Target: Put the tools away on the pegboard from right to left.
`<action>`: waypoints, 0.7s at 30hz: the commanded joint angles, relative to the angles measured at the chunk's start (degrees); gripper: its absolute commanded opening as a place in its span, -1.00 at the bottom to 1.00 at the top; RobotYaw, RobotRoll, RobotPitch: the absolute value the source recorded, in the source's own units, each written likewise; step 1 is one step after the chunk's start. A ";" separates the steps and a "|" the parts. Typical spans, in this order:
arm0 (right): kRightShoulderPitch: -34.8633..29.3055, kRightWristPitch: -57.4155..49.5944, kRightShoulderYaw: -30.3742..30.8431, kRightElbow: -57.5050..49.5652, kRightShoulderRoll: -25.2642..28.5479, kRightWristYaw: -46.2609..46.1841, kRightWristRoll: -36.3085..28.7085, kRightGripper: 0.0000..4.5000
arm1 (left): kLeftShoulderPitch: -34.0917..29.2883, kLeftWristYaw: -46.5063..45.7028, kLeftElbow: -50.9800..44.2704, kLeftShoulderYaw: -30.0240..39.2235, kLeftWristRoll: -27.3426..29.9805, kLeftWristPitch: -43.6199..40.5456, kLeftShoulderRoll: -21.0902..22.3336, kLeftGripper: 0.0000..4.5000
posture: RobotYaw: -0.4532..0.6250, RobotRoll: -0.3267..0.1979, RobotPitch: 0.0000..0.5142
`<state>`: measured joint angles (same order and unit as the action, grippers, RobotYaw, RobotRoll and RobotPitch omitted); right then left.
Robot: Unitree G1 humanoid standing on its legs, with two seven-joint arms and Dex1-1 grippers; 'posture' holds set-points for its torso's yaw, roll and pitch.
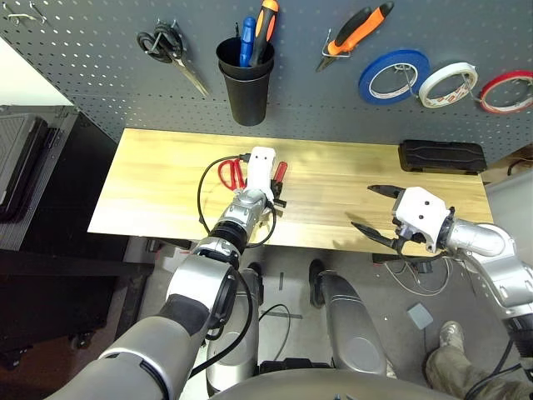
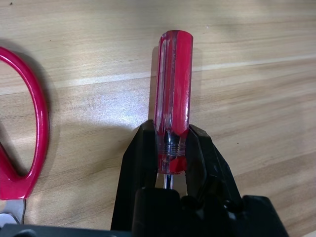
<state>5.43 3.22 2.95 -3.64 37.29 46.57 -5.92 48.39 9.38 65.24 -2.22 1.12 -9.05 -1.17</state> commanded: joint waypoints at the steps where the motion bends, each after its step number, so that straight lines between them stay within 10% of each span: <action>1: 0.04 3.07 -0.78 3.53 -0.92 0.58 -1.19 1.00 | -4.61 2.11 -6.38 -0.13 0.27 -0.41 -0.73 -0.64 | 0.05 0.25 0.28; 21: 14.34 15.36 -2.88 28.44 -6.15 2.18 -3.47 1.00 | -42.01 -2.87 -71.58 0.85 0.91 -9.81 1.84 -0.64 | 0.38 0.25 0.13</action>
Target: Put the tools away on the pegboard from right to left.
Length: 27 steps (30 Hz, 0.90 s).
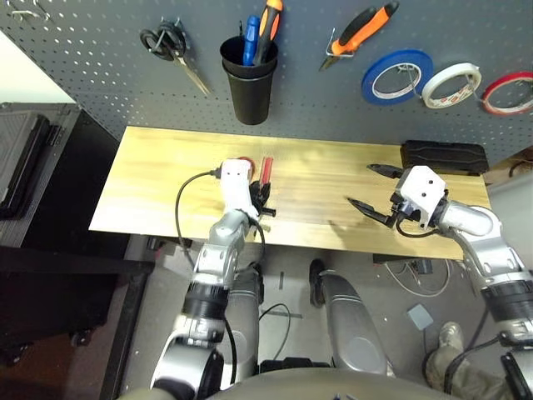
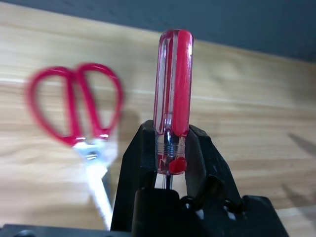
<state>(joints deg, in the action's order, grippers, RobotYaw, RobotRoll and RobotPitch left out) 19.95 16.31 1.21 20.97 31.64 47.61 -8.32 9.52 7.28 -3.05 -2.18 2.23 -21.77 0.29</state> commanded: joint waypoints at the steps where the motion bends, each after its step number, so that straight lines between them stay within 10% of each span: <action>1: 0.28 2.93 -1.35 4.95 -0.68 1.34 -1.28 1.00 | -3.82 -0.93 -4.18 1.05 -0.09 3.76 0.56 -0.64 | 0.39 0.25 0.12; 10: 4.71 11.13 -4.44 15.78 -1.54 6.28 -5.31 1.00 | -3.07 -2.56 -21.60 3.67 2.37 1.59 1.17 -0.64 | 0.48 0.25 0.06; 27: 8.18 -1.73 -16.56 5.89 8.22 21.43 -23.37 1.00 | 23.88 -3.87 -28.72 9.78 8.46 -15.63 6.08 -0.64 | 0.34 0.25 0.06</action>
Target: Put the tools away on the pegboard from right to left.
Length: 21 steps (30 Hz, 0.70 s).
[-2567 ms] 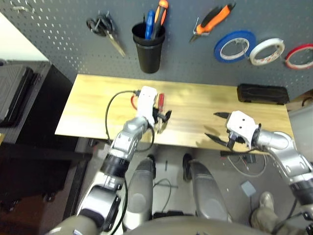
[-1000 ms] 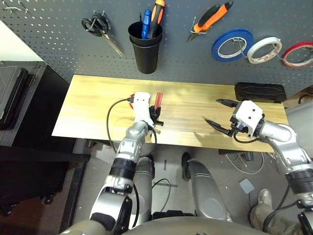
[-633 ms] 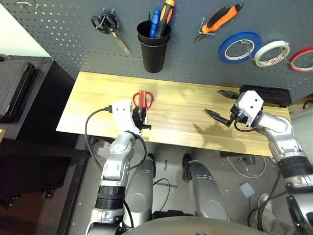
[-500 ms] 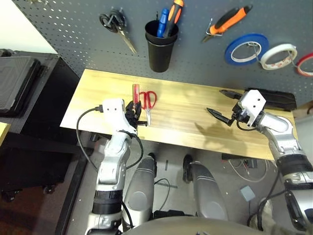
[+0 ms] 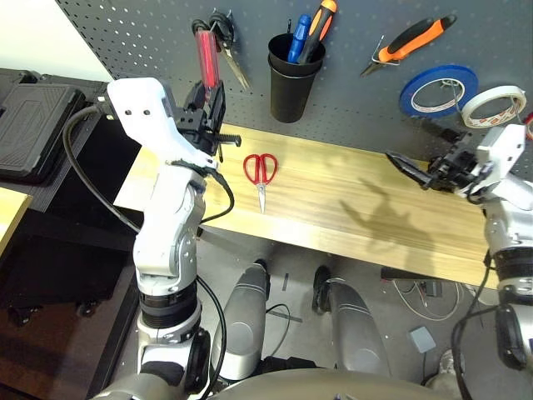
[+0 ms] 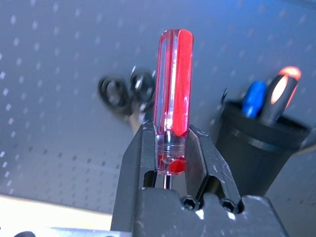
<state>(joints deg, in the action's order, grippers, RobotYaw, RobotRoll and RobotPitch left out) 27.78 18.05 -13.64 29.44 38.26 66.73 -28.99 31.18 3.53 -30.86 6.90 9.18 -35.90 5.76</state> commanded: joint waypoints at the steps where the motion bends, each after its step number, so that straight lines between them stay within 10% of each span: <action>1: 0.64 -4.38 -1.97 -3.66 1.84 3.15 -3.51 1.00 | 3.07 -0.15 -0.49 1.03 1.82 -1.54 0.65 -0.64 | 0.32 0.25 0.06; 21: 0.67 -29.31 -5.22 -21.31 6.43 0.23 -10.47 1.00 | 17.78 -1.07 8.41 1.50 4.20 -0.27 -0.29 -0.64 | 0.22 0.25 0.08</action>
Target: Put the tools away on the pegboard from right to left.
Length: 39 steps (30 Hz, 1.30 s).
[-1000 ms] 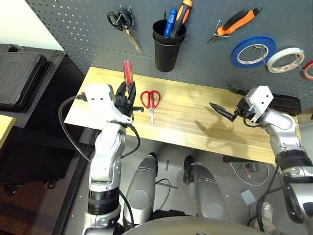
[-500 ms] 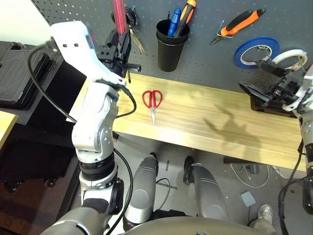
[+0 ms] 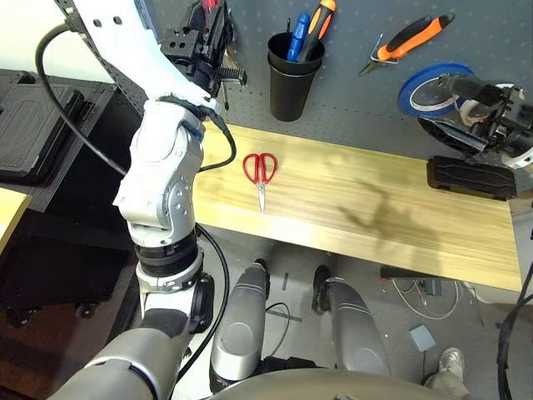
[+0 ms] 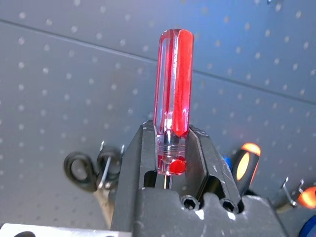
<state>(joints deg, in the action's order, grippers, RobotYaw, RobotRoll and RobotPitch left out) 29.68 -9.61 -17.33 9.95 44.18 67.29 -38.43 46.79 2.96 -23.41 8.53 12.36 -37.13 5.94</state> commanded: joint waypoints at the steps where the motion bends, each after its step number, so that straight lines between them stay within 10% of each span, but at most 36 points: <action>1: -1.46 -1.92 -1.57 -2.31 0.34 -0.49 -1.02 1.00 | 3.51 -0.92 1.85 0.17 1.09 1.39 -0.83 -0.64 | 0.21 0.25 0.08; 26: -4.90 -0.28 -1.31 -8.37 -4.81 -5.30 0.54 1.00 | 20.10 -4.54 30.28 0.94 1.67 20.27 -6.50 -0.64 | 0.04 0.25 0.06; 39: -6.32 2.05 -0.72 -9.44 -5.61 -6.30 2.24 1.00 | 15.55 -2.65 34.56 -3.90 -2.18 22.98 -5.86 -0.48 | 0.00 0.25 0.05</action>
<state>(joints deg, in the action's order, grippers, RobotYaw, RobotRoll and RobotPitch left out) 23.98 -8.23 -18.08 1.21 38.72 60.91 -36.71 62.93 -0.35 11.62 5.89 11.29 -14.52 0.00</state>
